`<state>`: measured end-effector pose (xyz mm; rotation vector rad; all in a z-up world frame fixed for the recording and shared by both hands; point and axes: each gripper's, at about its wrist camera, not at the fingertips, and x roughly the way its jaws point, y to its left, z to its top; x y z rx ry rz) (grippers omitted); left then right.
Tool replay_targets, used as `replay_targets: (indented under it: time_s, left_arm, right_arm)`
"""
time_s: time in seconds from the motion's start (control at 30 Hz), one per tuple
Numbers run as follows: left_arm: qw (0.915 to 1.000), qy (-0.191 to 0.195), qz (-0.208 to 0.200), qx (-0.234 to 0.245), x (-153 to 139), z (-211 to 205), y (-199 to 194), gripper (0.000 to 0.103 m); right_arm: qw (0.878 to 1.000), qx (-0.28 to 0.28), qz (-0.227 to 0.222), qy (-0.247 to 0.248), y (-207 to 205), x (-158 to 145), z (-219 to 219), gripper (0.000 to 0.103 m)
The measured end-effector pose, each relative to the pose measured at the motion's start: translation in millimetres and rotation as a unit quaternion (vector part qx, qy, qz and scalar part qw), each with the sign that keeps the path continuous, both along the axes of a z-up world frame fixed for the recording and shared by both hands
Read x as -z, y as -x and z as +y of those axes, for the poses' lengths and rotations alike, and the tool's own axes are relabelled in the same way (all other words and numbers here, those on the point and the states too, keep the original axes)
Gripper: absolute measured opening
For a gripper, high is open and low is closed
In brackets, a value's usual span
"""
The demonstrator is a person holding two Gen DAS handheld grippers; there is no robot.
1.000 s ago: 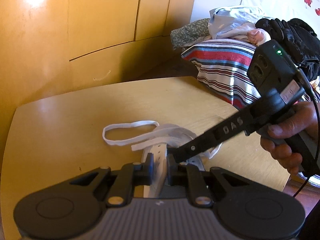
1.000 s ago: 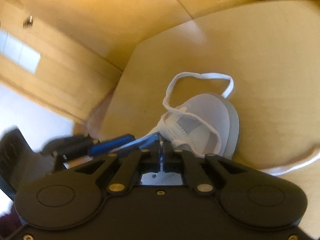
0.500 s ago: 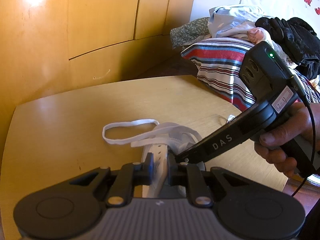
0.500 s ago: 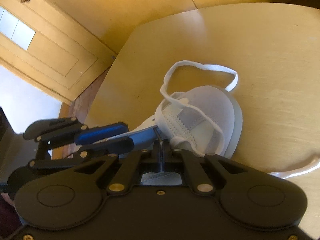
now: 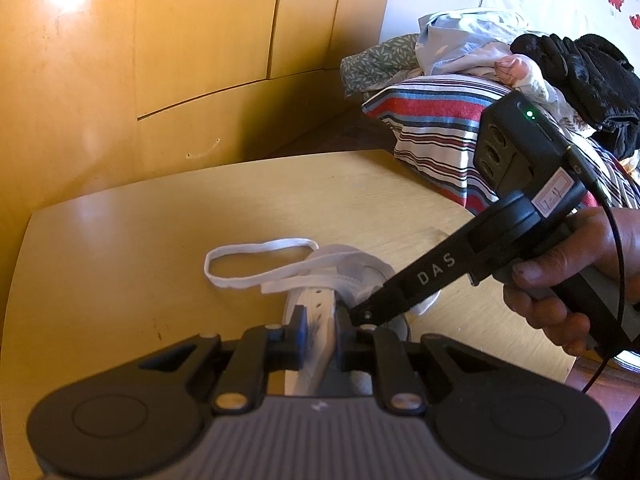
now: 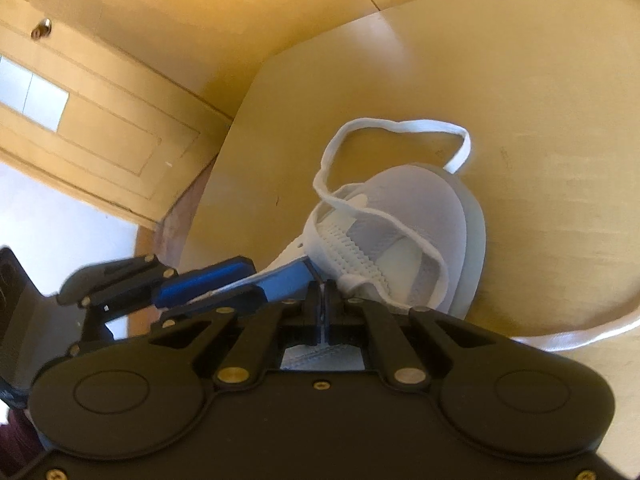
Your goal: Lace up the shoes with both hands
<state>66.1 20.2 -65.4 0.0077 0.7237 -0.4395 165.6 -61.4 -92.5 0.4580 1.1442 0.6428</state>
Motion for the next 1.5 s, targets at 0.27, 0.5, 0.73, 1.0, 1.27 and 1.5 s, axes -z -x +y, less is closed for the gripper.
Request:
replay_targets:
  time_s: [0.27,0.5,0.73,1.0,1.27,1.5]
  left_arm:
    - [1.0000,-0.001,0.001,0.003,0.7,-0.5,0.1,0.014]
    - [1.0000,-0.002,0.002,0.008,0.6,-0.9,1.1,0.014]
    - [0.9999,-0.001,0.003,0.010,-0.1,0.7,1.7,0.014]
    - [0.9979,0.057,0.023,-0.020,2.5,18.5,-4.3,0.017]
    - [0.9966,0.072,0.032,-0.026,6.1,21.2,-5.8,0.021]
    - [0.9969,0.068,0.033,-0.023,6.8,19.7,-5.6,0.021]
  right_arm:
    - [1.000,0.004,0.007,-0.008,-2.8,0.6,2.1,0.000]
    - [1.000,0.010,-0.001,-0.005,-1.4,-0.5,10.2,0.000]
    - [1.000,0.012,-0.018,0.007,4.6,-3.6,12.6,0.000]
    - [0.993,-0.023,-0.090,0.072,20.7,-20.1,27.3,0.000]
    - [0.988,-0.010,-0.128,0.085,36.4,-24.0,23.6,0.000]
    - [0.986,-0.012,-0.139,0.095,39.8,-24.2,26.9,0.000]
